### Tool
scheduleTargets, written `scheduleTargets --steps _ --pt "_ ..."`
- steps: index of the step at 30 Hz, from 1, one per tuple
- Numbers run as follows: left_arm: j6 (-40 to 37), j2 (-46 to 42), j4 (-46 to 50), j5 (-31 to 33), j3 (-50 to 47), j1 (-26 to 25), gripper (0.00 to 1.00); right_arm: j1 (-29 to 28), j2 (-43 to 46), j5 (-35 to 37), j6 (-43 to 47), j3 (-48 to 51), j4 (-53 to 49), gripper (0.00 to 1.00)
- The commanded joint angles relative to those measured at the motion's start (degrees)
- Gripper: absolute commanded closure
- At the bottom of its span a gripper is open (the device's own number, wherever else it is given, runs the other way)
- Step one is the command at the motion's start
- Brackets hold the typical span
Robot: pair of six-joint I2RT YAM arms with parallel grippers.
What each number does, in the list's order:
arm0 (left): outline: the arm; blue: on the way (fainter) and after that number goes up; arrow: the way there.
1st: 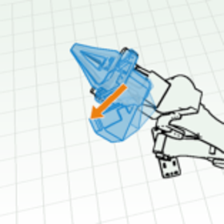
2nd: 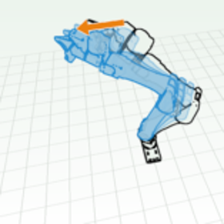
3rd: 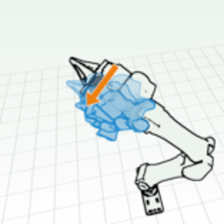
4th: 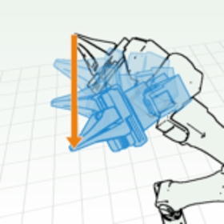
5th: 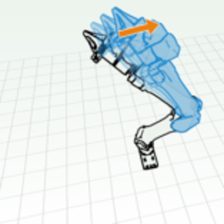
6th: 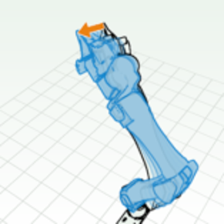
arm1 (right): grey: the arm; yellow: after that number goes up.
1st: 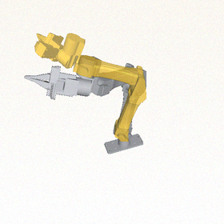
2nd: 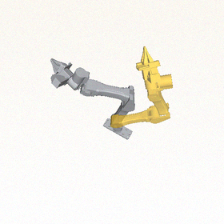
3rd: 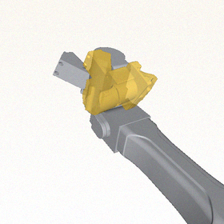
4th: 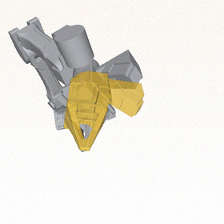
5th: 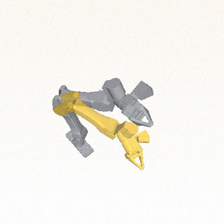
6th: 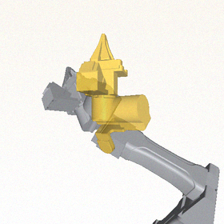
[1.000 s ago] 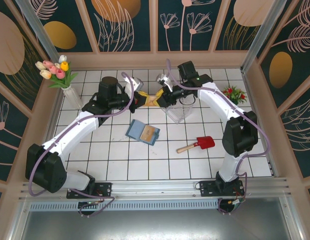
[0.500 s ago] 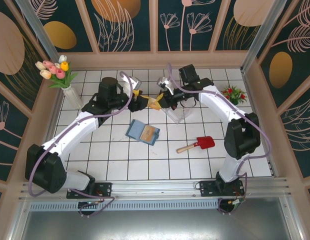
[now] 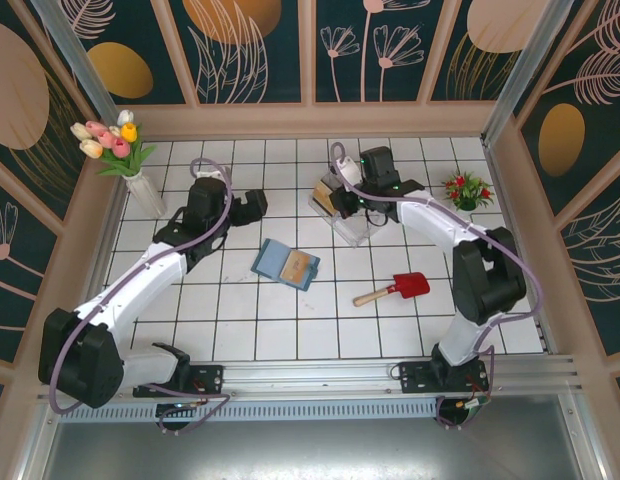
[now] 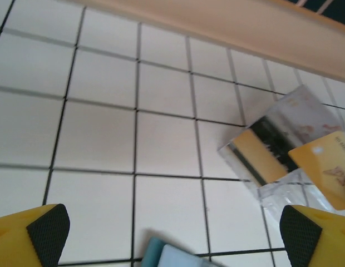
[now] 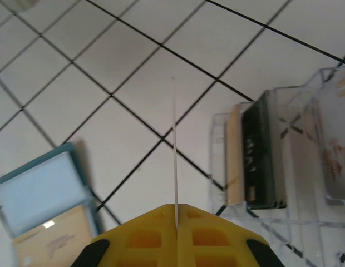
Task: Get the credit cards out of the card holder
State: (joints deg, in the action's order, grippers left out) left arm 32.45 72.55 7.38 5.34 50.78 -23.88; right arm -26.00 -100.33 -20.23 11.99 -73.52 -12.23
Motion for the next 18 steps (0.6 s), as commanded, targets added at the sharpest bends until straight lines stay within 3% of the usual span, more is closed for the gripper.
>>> scheduleTargets --steps 1,18 --pt "6.67 -1.27 1.94 2.18 -2.53 0.41 0.01 -0.59 -4.33 5.75 -1.71 -3.72 1.96 1.00" --pt "8.44 -3.54 2.38 -0.99 -8.28 0.59 0.01 -2.57 -14.08 10.67 0.48 -11.39 -2.13 1.00"
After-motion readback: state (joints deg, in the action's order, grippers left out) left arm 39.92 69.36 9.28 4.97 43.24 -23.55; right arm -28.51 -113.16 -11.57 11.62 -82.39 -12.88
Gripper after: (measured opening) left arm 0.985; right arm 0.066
